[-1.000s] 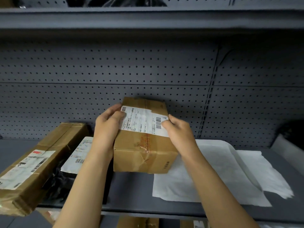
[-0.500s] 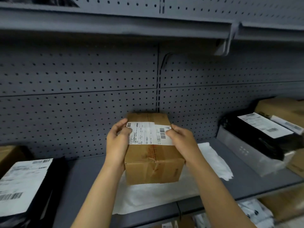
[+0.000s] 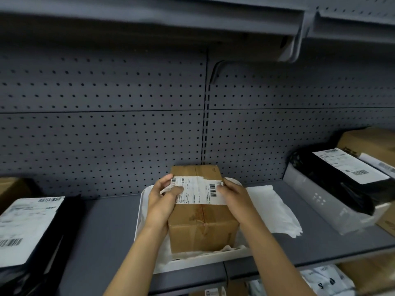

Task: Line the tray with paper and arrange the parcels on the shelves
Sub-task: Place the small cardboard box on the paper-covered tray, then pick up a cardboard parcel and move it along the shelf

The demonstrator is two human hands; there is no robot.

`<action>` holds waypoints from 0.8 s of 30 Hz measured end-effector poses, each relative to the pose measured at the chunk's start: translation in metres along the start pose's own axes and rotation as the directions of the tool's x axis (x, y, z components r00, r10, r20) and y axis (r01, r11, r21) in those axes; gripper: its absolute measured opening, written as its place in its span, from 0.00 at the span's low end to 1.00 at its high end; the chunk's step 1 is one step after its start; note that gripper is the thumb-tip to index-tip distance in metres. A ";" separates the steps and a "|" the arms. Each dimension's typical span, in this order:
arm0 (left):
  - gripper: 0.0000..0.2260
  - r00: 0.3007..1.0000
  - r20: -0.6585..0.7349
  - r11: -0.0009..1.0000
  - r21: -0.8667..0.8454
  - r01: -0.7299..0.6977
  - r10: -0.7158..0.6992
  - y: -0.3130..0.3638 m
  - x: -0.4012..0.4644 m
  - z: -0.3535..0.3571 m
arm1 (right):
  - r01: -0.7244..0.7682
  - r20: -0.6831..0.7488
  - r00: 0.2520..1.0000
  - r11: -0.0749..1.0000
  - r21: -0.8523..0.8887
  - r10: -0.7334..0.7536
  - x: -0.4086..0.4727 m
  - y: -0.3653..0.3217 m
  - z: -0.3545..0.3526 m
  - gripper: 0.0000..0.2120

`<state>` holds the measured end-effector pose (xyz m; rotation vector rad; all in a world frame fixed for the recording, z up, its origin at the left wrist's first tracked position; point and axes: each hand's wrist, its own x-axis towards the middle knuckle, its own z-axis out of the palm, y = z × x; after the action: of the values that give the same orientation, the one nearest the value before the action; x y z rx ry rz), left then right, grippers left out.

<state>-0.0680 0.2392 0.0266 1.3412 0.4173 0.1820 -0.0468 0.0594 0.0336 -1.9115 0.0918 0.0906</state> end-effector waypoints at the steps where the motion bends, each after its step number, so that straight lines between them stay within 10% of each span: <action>1: 0.19 1.000 -0.001 1.000 0.007 -0.005 0.005 -0.001 0.001 0.000 | 0.015 0.005 1.000 1.000 0.005 -0.015 0.002 0.001 0.000 0.12; 9: 0.20 0.987 0.005 0.963 0.219 -0.159 0.162 0.034 0.000 -0.005 | 0.192 -0.088 0.974 0.964 -0.182 -0.210 0.002 -0.033 -0.001 0.23; 24: 0.08 0.878 -0.292 0.912 0.276 -0.303 0.380 0.151 -0.047 -0.176 | 0.403 0.207 0.865 0.878 0.259 -0.458 -0.046 -0.148 0.167 0.20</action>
<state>-0.1633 0.4156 0.1517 1.6073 0.4962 0.6908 -0.0798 0.2666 0.1208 -1.6517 -0.4937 0.0267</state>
